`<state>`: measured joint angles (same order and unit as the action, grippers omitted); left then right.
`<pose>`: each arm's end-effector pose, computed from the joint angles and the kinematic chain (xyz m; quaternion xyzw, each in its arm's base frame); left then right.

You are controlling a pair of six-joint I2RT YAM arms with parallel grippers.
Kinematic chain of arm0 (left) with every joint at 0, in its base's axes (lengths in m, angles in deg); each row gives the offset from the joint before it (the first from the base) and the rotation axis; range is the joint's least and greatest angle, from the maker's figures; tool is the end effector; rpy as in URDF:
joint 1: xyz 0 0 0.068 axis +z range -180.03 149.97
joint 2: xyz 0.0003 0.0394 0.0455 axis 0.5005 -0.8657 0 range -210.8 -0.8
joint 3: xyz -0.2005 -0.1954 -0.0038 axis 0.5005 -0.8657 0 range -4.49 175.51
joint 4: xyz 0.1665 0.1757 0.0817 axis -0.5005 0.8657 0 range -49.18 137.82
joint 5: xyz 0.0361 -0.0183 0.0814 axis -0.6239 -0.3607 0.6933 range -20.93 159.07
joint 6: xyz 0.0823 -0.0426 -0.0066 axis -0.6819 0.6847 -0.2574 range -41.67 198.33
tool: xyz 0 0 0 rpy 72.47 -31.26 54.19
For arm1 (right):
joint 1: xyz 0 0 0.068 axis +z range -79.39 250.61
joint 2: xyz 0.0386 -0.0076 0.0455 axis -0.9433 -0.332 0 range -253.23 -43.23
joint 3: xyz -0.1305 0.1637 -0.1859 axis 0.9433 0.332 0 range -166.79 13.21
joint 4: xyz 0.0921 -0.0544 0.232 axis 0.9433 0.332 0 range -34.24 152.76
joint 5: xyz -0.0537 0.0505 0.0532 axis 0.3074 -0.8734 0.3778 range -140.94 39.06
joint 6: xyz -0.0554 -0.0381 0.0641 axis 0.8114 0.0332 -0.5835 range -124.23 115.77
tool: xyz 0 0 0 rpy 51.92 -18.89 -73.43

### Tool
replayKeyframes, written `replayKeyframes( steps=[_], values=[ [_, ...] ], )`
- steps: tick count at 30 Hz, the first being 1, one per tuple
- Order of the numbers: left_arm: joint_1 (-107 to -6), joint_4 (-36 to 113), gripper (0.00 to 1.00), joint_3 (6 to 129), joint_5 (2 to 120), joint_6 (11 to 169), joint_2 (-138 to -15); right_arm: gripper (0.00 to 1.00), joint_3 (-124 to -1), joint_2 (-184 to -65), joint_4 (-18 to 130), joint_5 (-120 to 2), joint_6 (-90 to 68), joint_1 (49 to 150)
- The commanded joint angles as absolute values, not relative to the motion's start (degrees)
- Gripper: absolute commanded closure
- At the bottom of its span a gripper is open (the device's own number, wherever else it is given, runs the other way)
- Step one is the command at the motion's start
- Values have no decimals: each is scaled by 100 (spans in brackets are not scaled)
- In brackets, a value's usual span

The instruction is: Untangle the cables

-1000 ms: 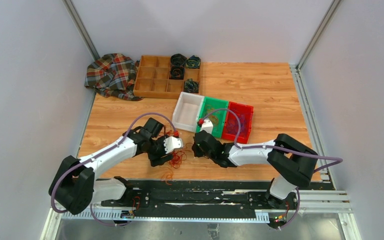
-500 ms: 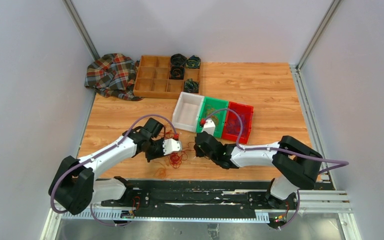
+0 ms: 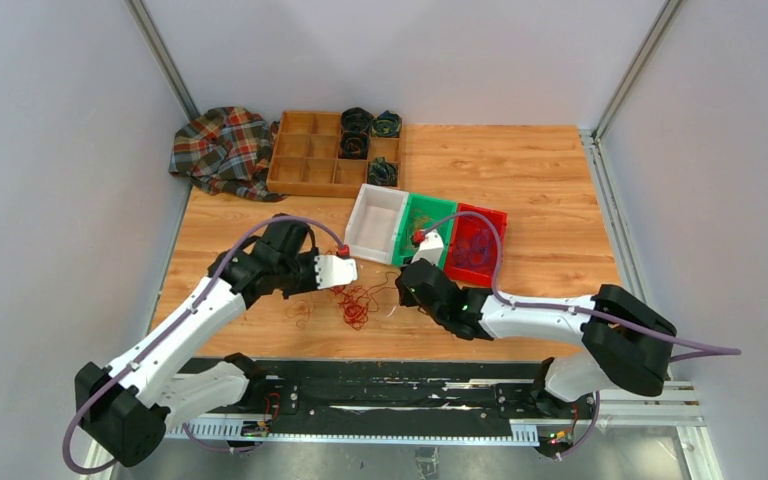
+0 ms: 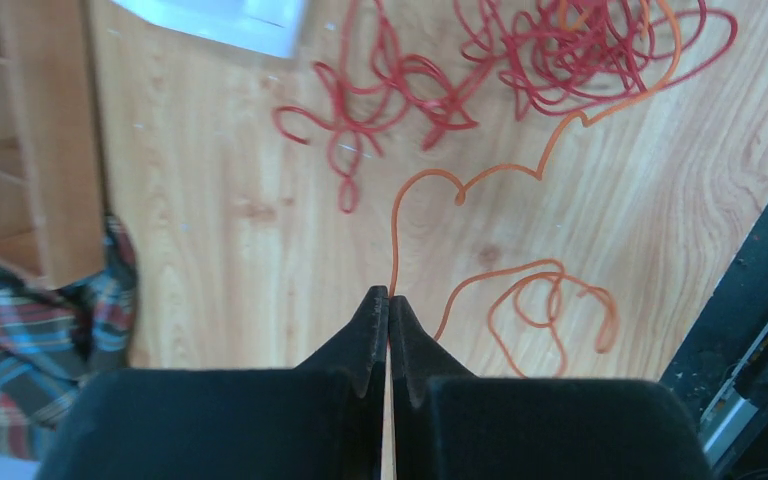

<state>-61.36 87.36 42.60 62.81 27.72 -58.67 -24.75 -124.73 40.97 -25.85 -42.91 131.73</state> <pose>0.1713 -0.1149 0.2254 0.6398 0.7134 -0.0046 0.2857 0.1881 0.2679 0.1891 -0.0550 0.8454 0.2600 0.4633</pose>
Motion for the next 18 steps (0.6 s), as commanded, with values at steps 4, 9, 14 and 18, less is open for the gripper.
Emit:
replayKeyframes(
  steps=[4, 9, 14, 18],
  values=[
    [-6169, 9690, 100, 5613, 6232, 2884, -5699, 84, -2495, -12002, 3737, -2956, -3305, 13249],
    [-6172, 9920, 100, 6381, 6142, 2868, -5485, 63, -2818, -11663, 3477, -3797, -2268, 13249],
    [-6169, 9971, 100, 6914, 6009, 2914, -5392, 53, -3187, -11643, 2829, -5018, -1607, 13269],
    [-6176, 9964, 100, 7174, 5963, 2992, -5388, 51, -3449, -12091, 1793, -5592, -1439, 13443]
  ],
)
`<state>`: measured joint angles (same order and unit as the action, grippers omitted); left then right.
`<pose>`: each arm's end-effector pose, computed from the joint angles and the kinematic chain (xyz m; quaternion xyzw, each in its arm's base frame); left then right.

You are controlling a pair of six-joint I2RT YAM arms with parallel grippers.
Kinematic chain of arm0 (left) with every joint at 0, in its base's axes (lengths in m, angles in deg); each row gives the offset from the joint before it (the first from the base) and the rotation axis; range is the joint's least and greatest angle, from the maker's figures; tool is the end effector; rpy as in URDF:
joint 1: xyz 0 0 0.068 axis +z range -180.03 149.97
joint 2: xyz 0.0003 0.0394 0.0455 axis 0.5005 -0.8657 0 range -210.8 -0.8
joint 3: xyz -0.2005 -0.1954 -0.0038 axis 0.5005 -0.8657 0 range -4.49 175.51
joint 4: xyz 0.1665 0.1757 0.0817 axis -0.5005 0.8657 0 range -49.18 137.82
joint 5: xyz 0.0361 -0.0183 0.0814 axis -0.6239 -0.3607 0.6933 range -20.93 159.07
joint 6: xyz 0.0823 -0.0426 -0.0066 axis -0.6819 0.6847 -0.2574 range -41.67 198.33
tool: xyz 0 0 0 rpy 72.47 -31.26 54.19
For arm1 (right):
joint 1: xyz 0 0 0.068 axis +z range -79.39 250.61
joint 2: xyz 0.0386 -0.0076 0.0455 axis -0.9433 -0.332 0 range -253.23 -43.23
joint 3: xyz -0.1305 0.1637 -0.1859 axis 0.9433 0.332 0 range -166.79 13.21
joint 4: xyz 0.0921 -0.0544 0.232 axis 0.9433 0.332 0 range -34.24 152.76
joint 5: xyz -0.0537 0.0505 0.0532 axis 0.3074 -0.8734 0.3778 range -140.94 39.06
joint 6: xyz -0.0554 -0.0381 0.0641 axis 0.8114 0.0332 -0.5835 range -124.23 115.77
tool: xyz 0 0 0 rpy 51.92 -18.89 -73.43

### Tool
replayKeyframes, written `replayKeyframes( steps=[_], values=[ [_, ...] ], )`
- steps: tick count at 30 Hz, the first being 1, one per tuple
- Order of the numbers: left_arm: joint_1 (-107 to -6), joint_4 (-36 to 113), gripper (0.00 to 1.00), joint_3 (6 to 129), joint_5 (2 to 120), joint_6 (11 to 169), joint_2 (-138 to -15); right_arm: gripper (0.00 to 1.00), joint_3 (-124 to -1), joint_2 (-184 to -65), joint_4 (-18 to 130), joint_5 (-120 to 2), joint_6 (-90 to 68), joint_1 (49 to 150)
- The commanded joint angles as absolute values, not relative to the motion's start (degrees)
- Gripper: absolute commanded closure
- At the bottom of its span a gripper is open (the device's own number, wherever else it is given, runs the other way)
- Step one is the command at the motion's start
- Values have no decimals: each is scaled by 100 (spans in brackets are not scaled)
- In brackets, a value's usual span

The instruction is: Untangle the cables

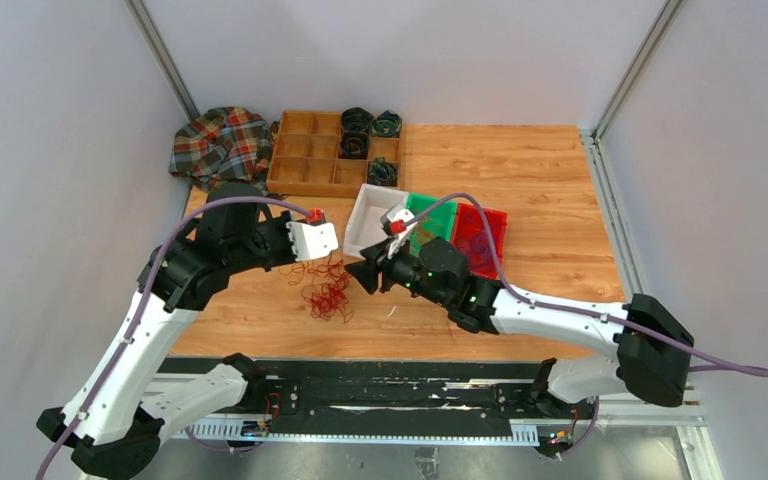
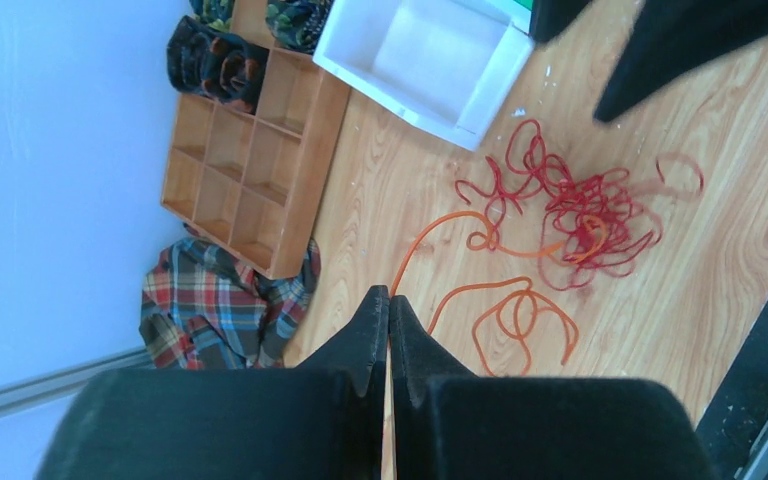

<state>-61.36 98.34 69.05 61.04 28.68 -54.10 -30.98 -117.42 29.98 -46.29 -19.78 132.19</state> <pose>0.1525 -0.1065 0.3749 0.6040 0.6596 0.0086 0.4473 0.1675 0.2955 0.2958 -0.2609 0.6846 0.4007 0.5502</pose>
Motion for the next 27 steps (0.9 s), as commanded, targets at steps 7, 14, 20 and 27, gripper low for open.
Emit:
replayKeyframes(
  steps=[7, 14, 20, 27],
  values=[
    [-6176, 9966, 100, 7834, 5945, 3199, -5465, 50, -4430, -13225, 1352, -5608, -1095, 13690],
    [-6176, 9990, 100, 8487, 5796, 3284, -5466, 55, -5092, -14033, 1501, -5044, -899, 13688],
    [-6176, 10005, 100, 9045, 5728, 3394, -5600, 72, -5134, -14440, 1473, -4857, -932, 13673],
    [-6177, 9762, 100, 9818, 5688, 3514, -5820, 76, -4566, -14765, 1024, -4665, -1349, 13662]
  ],
)
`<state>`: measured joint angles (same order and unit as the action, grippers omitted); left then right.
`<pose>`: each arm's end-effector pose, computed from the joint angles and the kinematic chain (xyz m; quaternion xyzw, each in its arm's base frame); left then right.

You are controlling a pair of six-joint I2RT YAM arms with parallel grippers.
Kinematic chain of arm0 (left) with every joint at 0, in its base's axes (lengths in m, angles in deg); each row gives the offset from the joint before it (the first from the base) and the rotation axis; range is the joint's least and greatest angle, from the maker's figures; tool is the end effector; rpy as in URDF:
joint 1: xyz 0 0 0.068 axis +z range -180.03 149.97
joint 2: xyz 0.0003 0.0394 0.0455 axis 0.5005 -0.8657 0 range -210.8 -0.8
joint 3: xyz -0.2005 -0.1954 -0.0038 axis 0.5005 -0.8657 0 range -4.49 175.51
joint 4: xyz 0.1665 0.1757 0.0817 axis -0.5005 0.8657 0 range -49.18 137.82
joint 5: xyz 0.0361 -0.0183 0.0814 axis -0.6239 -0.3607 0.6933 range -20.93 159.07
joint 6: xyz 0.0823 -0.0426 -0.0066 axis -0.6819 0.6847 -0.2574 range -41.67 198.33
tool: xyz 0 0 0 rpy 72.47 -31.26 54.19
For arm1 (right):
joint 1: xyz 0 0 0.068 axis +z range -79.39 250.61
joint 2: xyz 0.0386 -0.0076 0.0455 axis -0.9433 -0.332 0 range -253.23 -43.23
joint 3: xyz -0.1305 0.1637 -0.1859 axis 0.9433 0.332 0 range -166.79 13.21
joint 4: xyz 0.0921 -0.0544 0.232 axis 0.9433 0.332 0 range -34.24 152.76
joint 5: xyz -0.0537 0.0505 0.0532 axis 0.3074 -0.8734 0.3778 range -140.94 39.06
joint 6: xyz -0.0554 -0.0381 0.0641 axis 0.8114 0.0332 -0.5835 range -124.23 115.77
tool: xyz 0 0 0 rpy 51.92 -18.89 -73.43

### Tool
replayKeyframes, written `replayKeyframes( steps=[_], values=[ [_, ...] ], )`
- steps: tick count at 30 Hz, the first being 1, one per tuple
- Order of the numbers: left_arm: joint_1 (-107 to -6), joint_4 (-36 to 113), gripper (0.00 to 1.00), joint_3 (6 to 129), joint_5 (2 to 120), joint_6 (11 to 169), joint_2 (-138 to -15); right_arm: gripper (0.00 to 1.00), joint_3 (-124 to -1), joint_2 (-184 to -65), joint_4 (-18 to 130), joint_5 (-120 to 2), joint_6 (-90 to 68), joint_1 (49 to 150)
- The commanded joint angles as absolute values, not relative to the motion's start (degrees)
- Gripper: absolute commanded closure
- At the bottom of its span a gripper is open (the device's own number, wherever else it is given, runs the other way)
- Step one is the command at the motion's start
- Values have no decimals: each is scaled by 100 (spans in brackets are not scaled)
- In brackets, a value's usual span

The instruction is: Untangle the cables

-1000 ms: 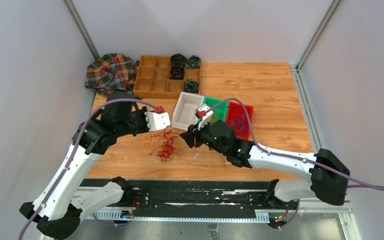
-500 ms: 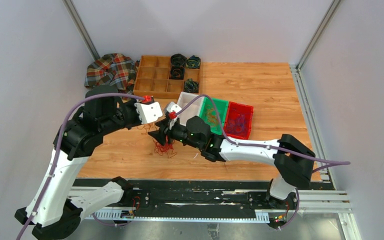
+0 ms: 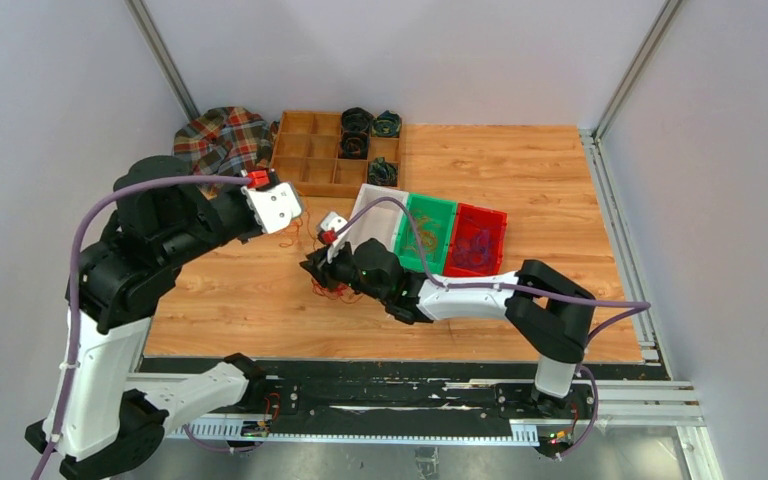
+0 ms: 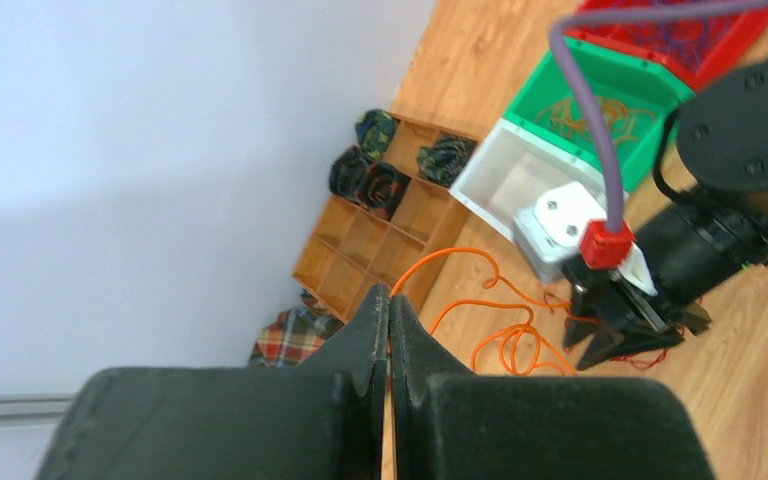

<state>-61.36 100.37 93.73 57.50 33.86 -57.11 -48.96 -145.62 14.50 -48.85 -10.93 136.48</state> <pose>0.1241 -0.0952 0.4961 0.5402 0.5972 -0.0136 0.5928 0.1894 0.4156 0.2732 -0.3346 0.6156 0.4119 0.5826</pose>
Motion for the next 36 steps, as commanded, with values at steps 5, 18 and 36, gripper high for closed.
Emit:
replayKeyframes(
  steps=[5, 18, 36],
  values=[
    [-6176, 9634, 100, 10677, 6061, 3283, -6140, 76, -4190, -15002, 787, -4577, -1709, 13662],
    [-6176, 8916, 100, 10548, 6345, 2980, -6031, 50, -3569, -14377, 591, -4388, -1846, 13662],
    [-6180, 8961, 100, 8377, 5355, 3690, -4990, 24, -4861, -11966, 2895, -5582, -323, 13492]
  ],
)
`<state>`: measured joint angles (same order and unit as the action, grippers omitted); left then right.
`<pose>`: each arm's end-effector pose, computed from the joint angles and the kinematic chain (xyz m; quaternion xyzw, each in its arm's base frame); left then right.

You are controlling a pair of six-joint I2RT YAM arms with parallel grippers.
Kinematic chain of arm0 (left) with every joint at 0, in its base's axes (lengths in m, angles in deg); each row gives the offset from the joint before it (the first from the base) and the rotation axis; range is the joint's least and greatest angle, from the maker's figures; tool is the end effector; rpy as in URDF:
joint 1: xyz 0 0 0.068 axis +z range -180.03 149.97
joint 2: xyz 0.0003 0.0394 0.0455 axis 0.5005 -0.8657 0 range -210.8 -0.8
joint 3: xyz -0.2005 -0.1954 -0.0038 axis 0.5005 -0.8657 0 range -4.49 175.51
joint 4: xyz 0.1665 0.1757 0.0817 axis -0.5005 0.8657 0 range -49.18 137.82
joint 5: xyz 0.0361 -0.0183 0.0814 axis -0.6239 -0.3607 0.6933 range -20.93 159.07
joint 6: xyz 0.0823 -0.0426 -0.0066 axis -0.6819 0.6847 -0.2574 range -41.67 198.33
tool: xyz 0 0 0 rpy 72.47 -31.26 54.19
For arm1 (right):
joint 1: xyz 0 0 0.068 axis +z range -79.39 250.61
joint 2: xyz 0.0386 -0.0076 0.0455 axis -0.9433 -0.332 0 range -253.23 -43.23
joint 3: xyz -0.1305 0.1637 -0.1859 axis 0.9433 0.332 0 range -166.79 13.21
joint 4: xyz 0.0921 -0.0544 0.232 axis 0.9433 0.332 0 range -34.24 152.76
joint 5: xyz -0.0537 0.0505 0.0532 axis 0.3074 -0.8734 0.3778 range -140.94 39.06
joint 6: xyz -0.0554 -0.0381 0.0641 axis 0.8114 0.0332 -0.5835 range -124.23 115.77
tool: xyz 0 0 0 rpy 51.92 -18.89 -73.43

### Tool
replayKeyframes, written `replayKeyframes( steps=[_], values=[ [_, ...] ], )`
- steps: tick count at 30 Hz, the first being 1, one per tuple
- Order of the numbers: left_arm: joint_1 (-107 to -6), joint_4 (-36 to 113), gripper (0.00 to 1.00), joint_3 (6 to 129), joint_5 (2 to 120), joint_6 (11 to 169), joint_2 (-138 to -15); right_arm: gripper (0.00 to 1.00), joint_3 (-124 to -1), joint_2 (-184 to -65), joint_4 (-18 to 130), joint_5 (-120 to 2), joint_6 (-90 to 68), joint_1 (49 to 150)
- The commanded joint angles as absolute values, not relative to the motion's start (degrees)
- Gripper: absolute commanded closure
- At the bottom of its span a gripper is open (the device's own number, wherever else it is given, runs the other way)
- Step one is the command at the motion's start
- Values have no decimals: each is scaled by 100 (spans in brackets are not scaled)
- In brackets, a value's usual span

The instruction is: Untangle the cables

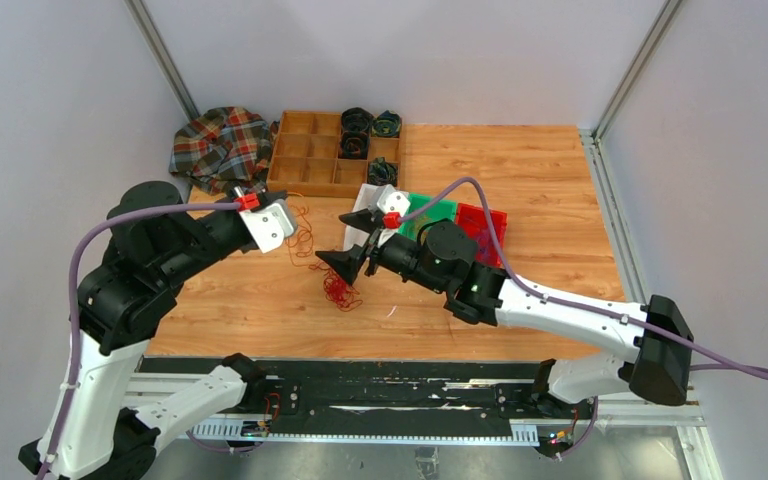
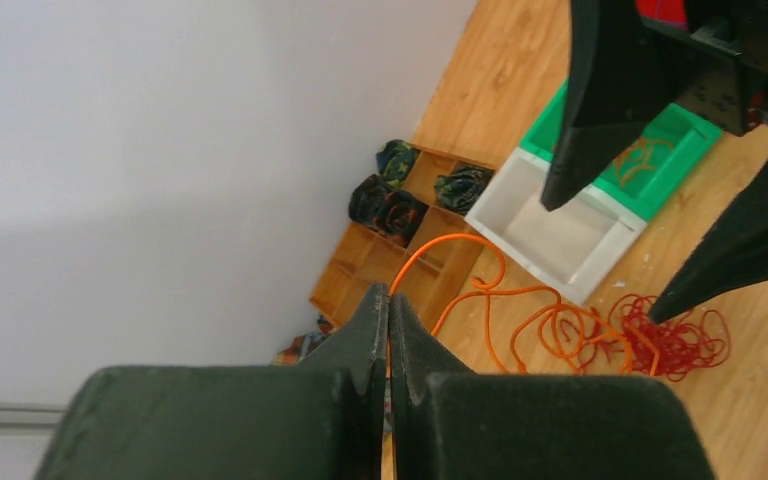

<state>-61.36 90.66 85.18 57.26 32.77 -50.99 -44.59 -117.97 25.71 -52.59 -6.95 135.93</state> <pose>0.1154 -0.0903 0.4919 0.5266 0.5574 0.0005 0.6419 0.1429 0.3170 0.3990 -0.3327 0.5253 0.4456 0.6441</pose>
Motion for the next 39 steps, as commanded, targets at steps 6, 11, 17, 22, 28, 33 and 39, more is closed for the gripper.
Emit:
replayKeyframes(
  steps=[6, 11, 17, 22, 28, 33, 39],
  values=[
    [-6176, 9016, 100, 8279, 5176, 3937, -4941, 26, -5489, -12501, 2852, -6015, -331, 13433],
    [-6176, 9072, 100, 8313, 5045, 4046, -4949, 35, -5799, -12910, 2634, -5991, -398, 13392],
    [-6176, 9228, 100, 8317, 4936, 4123, -4954, 84, -5630, -12916, 2148, -5759, -641, 13238],
    [-6176, 9232, 46, 7951, 5414, 4047, -4944, 99, -5248, -12629, 2190, -5616, -840, 12898],
    [-6176, 9355, 2, 7300, 6434, 3747, -4940, 99, -4524, -12246, 3213, -5258, -946, 11977],
    [-6176, 9564, 2, 7033, 6494, 3746, -4915, 99, -4140, -12245, 4091, -4771, -894, 11060],
    [-6177, 9666, 2, 6865, 6417, 3735, -4879, 99, -4253, -12760, 4745, -4270, -811, 10515]
  ],
)
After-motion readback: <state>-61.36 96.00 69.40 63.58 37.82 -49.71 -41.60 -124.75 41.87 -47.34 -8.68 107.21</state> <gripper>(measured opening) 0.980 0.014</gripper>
